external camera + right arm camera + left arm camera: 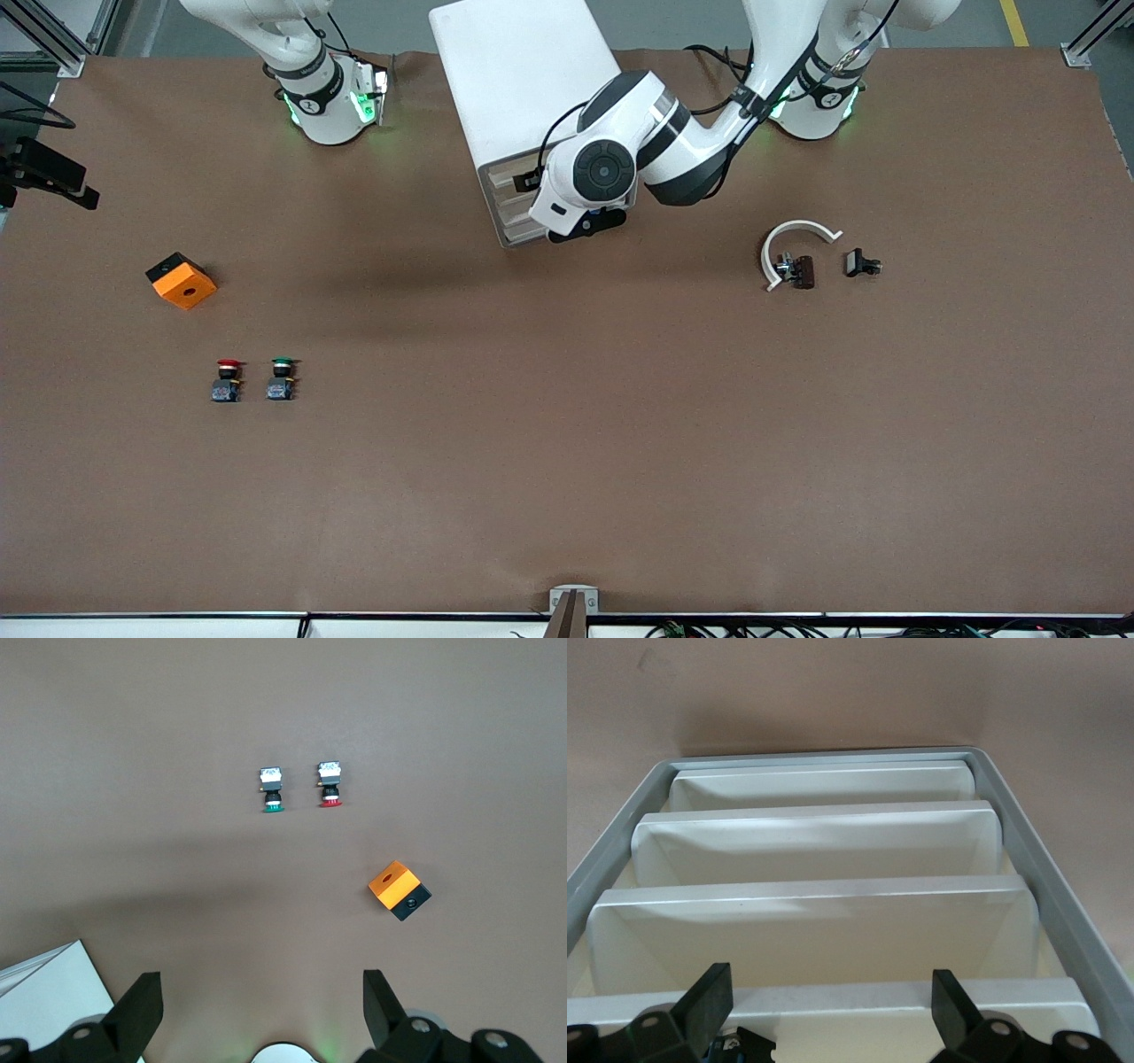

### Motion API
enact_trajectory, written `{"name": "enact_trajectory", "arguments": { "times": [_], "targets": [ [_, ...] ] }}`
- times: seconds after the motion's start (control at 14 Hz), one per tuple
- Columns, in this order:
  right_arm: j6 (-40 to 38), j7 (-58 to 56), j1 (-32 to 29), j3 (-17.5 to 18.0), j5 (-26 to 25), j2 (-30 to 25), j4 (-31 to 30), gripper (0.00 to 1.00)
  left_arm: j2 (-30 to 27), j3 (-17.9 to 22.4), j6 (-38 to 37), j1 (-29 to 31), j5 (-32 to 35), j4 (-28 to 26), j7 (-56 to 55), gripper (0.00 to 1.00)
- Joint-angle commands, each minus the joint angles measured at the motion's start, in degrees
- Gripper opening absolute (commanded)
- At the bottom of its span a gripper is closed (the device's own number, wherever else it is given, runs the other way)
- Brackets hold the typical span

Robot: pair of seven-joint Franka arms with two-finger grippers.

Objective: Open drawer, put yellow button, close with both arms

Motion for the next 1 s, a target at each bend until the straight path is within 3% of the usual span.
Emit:
{"name": "enact_trajectory", "arguments": {
  "times": [0.0,0.29,0.5,0.65,0.93],
  "targets": [
    [0.33,-0.14,-2.03,1.13,1.22,-1.56,-1.41,1.0,-0.06,-0.46,-1.16,0.49,-1.17,-0.71,-0.82,1.0],
    [0.34,-0.49,-1.95,1.05,1.23,-1.56,-1.41,1.0,-0.58,0.42,-2.82,4.52,1.1,0.52,-1.26,1.0],
    [0.42,-0.66,-1.6,1.05,1.14,-1.82,-1.41,1.0,-0.67,0.51,-5.1,8.38,8.99,5.33,-1.26,1.0],
    [0.34,-0.75,-1.51,1.13,1.14,-1.91,-1.41,1.0,-0.15,0.42,-7.65,13.03,11.65,9.56,-0.82,1.0],
    [0.51,-0.75,-1.42,1.05,1.14,-2.52,-1.68,1.0,-4.44,0.33,-12.56,21.56,12.97,10.1,4.25,1.0]
  ]
}}
